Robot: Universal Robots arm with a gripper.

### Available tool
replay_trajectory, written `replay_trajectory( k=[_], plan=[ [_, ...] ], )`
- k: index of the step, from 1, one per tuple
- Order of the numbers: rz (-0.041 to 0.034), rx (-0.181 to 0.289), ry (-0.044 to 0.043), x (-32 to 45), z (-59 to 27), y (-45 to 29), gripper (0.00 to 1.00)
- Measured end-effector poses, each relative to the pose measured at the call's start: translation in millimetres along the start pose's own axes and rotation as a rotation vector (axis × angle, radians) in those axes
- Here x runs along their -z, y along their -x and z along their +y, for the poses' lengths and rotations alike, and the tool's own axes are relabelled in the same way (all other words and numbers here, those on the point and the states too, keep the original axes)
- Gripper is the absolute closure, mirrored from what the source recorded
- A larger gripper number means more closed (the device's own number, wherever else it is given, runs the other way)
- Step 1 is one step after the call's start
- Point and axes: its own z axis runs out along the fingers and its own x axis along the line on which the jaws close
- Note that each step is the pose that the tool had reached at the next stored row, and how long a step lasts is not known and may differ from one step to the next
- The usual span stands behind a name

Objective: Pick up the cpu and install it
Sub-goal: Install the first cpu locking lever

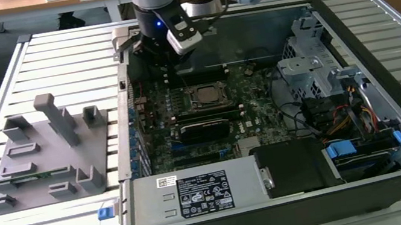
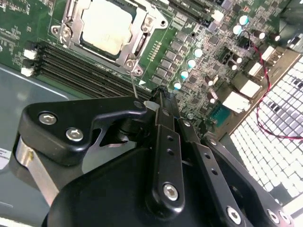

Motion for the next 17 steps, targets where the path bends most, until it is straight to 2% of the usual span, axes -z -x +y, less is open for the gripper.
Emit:
replay_trajectory(
  k=[9,12,17],
  plan=[
    [0.0,0.003,0.0,-0.5,5.9,-0.7,0.89],
    [0.0001,0.005,0.0001,-0.7,6.8,3.7,0.89],
    [0.0007,0.006,0.0,-1.1,7.6,16.6,0.89]
  ],
)
